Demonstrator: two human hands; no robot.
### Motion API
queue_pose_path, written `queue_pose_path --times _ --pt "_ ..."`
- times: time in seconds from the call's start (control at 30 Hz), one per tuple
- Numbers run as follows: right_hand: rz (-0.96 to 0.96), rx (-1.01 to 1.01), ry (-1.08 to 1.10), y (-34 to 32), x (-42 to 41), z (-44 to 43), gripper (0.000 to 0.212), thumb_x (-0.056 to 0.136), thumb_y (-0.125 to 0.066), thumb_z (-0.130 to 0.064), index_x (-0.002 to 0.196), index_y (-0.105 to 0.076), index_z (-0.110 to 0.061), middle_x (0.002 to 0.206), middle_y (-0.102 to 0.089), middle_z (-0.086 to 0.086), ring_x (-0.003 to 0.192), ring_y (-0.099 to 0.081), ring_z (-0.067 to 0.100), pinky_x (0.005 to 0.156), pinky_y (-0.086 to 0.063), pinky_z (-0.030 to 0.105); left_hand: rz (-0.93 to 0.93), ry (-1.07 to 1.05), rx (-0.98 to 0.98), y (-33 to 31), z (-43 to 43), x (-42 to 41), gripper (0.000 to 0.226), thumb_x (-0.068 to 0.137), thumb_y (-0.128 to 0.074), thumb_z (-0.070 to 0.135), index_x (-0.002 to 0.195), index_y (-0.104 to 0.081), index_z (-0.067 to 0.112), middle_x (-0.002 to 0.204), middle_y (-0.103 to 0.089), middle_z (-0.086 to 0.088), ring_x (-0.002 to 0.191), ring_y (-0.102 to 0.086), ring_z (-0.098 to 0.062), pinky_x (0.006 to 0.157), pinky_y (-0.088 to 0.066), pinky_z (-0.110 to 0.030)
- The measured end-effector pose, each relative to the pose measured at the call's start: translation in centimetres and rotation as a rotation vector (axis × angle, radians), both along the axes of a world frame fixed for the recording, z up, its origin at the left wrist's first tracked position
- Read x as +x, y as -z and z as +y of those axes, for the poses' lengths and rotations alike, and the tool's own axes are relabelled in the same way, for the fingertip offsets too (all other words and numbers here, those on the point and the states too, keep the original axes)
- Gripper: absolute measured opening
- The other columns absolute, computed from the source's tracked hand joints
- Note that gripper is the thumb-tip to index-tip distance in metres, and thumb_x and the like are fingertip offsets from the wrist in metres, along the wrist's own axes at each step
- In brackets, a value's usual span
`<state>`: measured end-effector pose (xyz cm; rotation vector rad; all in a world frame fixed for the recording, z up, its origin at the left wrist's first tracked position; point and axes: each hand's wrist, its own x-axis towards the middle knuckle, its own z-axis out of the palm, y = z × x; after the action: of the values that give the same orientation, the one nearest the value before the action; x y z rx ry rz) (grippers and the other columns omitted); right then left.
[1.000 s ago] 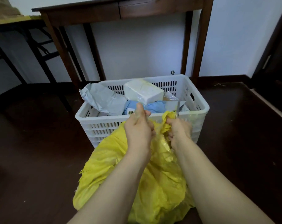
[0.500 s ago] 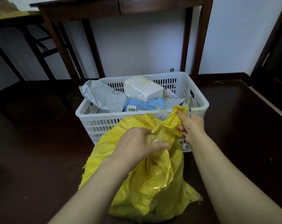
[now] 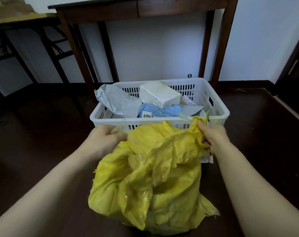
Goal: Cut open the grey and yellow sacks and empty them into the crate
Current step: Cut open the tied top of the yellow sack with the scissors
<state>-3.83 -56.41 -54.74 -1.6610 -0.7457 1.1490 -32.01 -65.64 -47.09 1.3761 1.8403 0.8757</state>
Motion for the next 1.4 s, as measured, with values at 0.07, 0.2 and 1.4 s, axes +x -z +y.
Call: queue_pose_path --times 0.07,0.2,1.4 --pt "-0.258 0.060 -0.192 -3.7 -2.0 0.0 0.034 0.079 -0.072 -0.035 0.065 -0.051 -0.012 0.046 -0.049 0.002 0.037 -0.043 0.015 0.040 -0.033 0.021 -0.162 -0.042 0.009 0.1 1.1 1.8 0.017 0.080 -0.063 0.017 0.066 -0.055 0.012 0.055 -0.049 0.001 0.045 -0.043 -0.014 0.047 -0.036 -0.024" --pt "-0.860 0.316 -0.084 -8.6 -0.9 -1.4 0.017 0.074 -0.059 -0.017 0.086 -0.061 -0.006 0.073 -0.061 0.013 0.071 -0.058 0.031 0.055 -0.039 0.028 -0.448 -0.077 0.018 -0.5 2.7 2.8 0.012 0.080 -0.049 0.009 0.068 -0.048 0.008 0.047 -0.032 0.001 0.042 -0.030 -0.014 0.043 -0.028 -0.022" --pt "0.220 0.256 -0.427 -5.5 -7.7 -3.4 0.024 0.066 -0.082 -0.004 0.060 -0.059 -0.009 0.036 -0.054 -0.005 0.027 -0.045 0.002 0.031 -0.033 0.010 -0.471 -0.031 0.141 -0.1 1.8 8.1 0.040 0.076 -0.070 -0.007 0.114 -0.061 0.004 0.086 -0.070 -0.010 0.079 -0.069 -0.023 0.082 -0.056 -0.036"
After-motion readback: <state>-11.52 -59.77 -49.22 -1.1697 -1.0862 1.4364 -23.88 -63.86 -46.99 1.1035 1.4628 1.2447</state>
